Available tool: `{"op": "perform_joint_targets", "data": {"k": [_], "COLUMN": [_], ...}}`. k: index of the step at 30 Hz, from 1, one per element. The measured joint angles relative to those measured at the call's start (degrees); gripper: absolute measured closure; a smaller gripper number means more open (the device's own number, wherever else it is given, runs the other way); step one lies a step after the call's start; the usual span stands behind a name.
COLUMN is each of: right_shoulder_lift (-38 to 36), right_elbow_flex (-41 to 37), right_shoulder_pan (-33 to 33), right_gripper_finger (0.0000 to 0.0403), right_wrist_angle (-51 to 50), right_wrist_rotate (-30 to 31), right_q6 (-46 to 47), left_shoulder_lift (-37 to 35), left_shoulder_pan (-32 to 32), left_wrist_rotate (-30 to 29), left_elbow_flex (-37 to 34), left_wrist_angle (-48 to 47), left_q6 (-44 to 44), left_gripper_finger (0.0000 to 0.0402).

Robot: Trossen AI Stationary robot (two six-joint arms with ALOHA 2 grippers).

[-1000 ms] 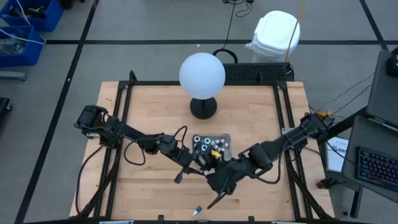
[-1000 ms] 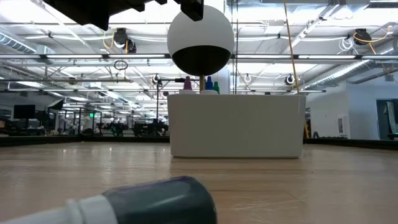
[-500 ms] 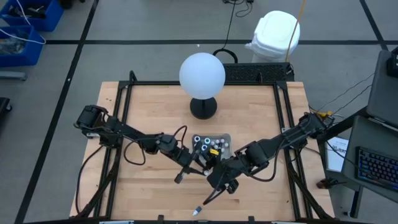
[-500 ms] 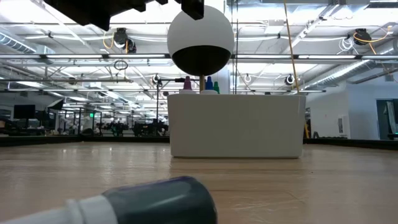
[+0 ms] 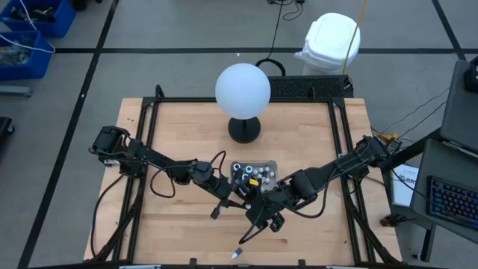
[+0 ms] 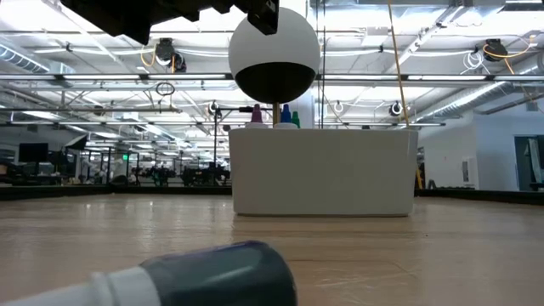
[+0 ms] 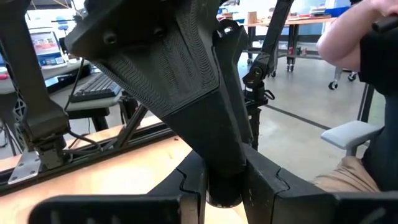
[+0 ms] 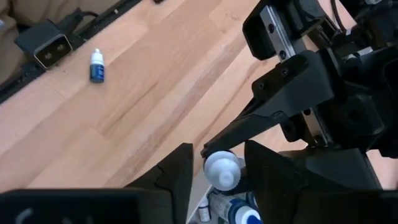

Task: Pick & Place food coloring
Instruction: Put the small black food coloring bottle into the gray bin

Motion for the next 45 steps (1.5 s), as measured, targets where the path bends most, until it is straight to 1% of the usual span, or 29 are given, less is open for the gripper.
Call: {"op": "perform_joint_targets", "data": {"k": [3,10,13,17,19,24,29,31,33,34,35,36,38,40,42,45], "right_shoulder_lift": [-0.02,-0.17,-0.17,-0.17,-0.11,0.09,0.11,0.11,0.11,0.11,0.11,0.11,-0.19,-0.75,-1.61,-2.62], "right_elbow_flex": [-0.1,-1.69,-2.52,-2.87,-2.91,-3.22,-3.22,-3.21,-3.17,-3.15,-3.15,-3.15,-3.15,-3.15,-3.13,-3.08], "right_shoulder_pan": [-0.04,-0.11,-0.11,-0.11,-0.11,0.01,0.05,0.35,0.68,0.83,0.9,0.9,0.83,0.71,0.44,-0.83], "right_gripper_finger": [0.0289,0.0337,0.0345,0.0343,0.0343,0.0346,0.0347,0.0347,0.0347,0.0347,0.0347,0.0347,0.0348,0.0348,0.0348,0.0348], "right_wrist_angle": [0.29,0.68,0.51,-0.03,-0.32,-3.37,-4.78,-5.53,-7.34,-8.27,-9.14,-9.71,-10.67,-11.15,-10.97,-10.34], "right_wrist_rotate": [-2.16,-2.17,-2.15,-2.04,-2.16,-3.95,-3.31,-2.9,-2.8,-2.79,-2.82,-2.89,-2.85,-2.85,-3.08,-6.26], "right_q6": [0.77,1.01,1.05,1.03,1.06,2.01,4.27,5.28,5.64,5.81,6.04,6.51,7.17,7.3,6.96,5.39], "left_shoulder_lift": [0.0,0.02,0.07,0.11,0.11,-0.23,-0.52,-2.61,-5.48,-6.95,-8.31,-9.24,-11.51,-14.92,-18.87,-26.99], "left_shoulder_pan": [-0.02,-0.02,-0.02,0.02,0.02,0.24,0.18,0.22,0.27,0.21,-0.25,-0.87,-2.08,-2.3,-1.42,1.49], "left_wrist_rotate": [0.08,-0.07,-0.07,-0.11,-0.32,-0.55,-0.54,-0.16,2.32,4.12,4.67,3.76,-2.43,-7.69,-8.85,-5.95], "left_elbow_flex": [0.02,0.02,0.0,0.0,0.0,0.25,0.24,0.22,0.24,0.24,0.2,0.11,0.11,0.11,-0.35,-3.57], "left_wrist_angle": [-0.09,-0.74,-1.09,-1.85,-2.32,-1.91,-3.6,-8.3,-16.94,-22.81,-28.82,-33.59,-40.35,-47.13,-51.24,-50.89], "left_q6": [0.02,0.44,0.48,1.62,1.93,1.9,1.35,0.45,2.43,5.23,7.87,9.59,10.49,11.48,13.45,15.85], "left_gripper_finger": [0.0332,0.0332,0.0332,0.0325,0.0305,0.0232,0.0165,0.0146,0.0139,0.014,0.0146,0.0156,0.0186,0.0227,0.0274,0.0344]}}
